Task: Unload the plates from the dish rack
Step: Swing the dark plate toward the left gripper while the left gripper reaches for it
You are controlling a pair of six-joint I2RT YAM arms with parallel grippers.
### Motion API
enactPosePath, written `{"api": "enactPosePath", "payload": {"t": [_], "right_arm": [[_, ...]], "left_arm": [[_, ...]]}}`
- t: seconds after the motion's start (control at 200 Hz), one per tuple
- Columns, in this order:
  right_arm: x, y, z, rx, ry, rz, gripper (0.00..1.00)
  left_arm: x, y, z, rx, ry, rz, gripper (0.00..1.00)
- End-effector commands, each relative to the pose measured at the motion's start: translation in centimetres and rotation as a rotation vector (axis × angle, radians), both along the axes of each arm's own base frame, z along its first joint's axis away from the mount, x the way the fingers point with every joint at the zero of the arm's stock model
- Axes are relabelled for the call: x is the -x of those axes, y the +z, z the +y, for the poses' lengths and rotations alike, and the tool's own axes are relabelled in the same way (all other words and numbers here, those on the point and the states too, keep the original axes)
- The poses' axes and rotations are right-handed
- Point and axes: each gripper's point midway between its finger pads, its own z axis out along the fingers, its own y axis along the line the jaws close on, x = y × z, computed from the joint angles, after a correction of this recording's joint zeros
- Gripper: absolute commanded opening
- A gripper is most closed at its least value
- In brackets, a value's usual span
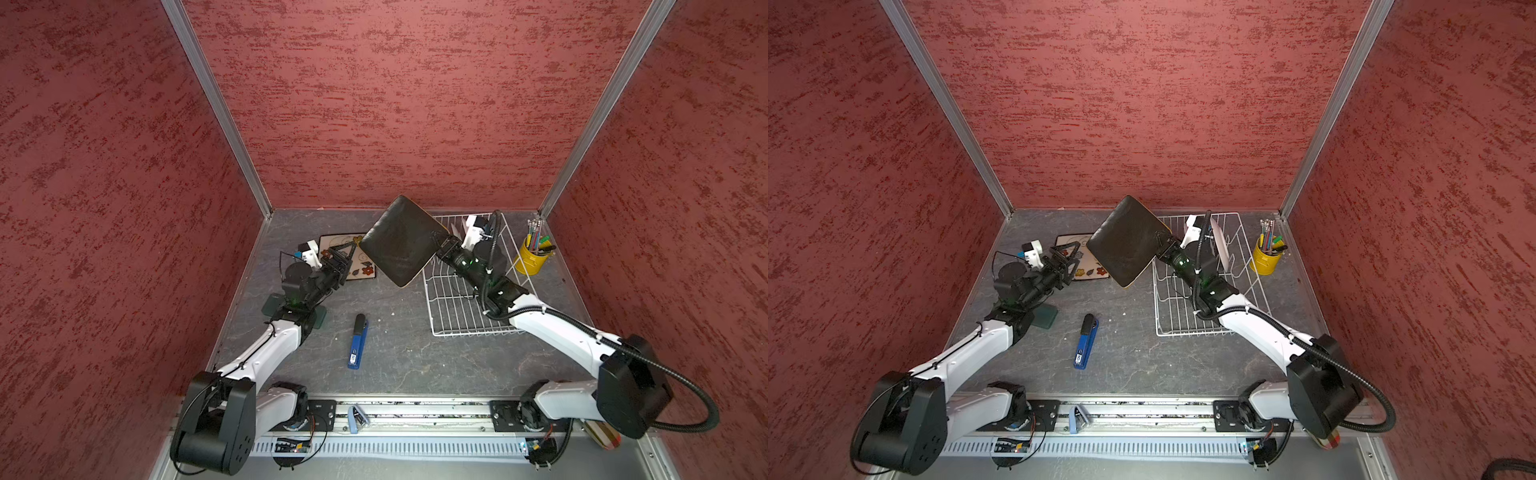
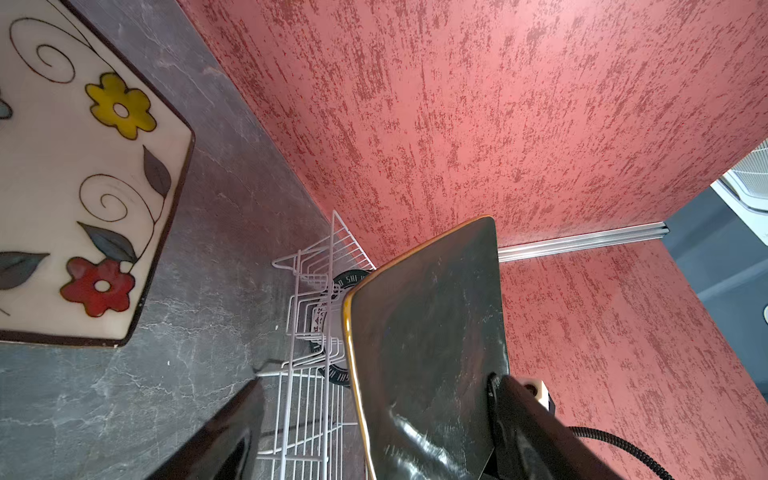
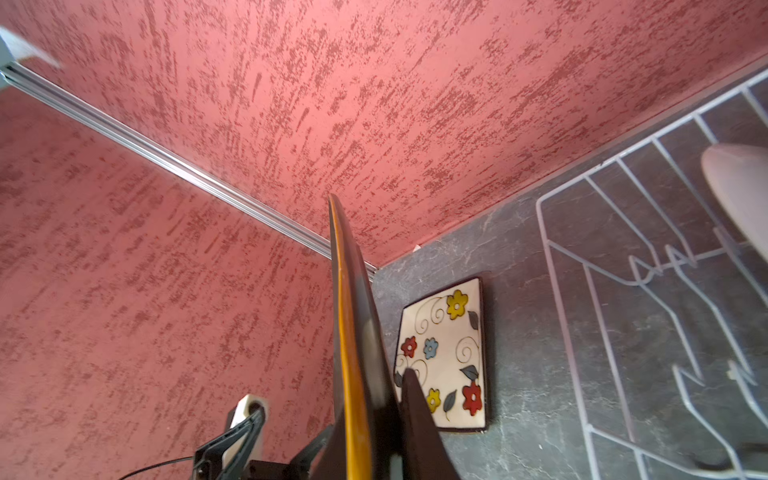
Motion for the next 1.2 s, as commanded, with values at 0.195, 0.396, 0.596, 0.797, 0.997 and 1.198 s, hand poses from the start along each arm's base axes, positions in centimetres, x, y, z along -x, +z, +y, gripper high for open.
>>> {"api": "enactPosePath", "payload": {"t": [0.195, 0.396, 0.596, 0.797, 0.997, 1.198], "right_arm": [[1.3, 9.0, -1.1, -0.318, 0.021, -0.250, 0.00], [1.2, 9.0, -0.7, -0.365, 0.046, -0.249, 0.00], [0.9, 8.4, -0.5, -0.372, 0.048, -0.229, 0.00], [0.6, 7.8, -0.6, -0.409, 0.043, -0.217, 0.00], [0.1, 7.6, 0.1, -0.455, 0.072, -0.204, 0.00], [0.0, 7.2, 0.5, -0.456, 0.088, -0.189, 0.00]], "left_arm": [[-0.1, 1.9, -1.5, 0.028, -0.041, -0.067, 0.88], [-0.3, 2.4, -2.6, 0.078, -0.088, -0.112, 0.87], [-0.8, 1.8, -3.3, 0.089, -0.106, -0.113, 0.78], [-1.2, 1.3, -4.2, 0.100, -0.129, -0.111, 0.65], [-1.3, 1.3, -4.8, 0.108, -0.143, -0.118, 0.58], [-1.4, 1.4, -4.9, 0.087, -0.145, -0.118, 0.48]]}}
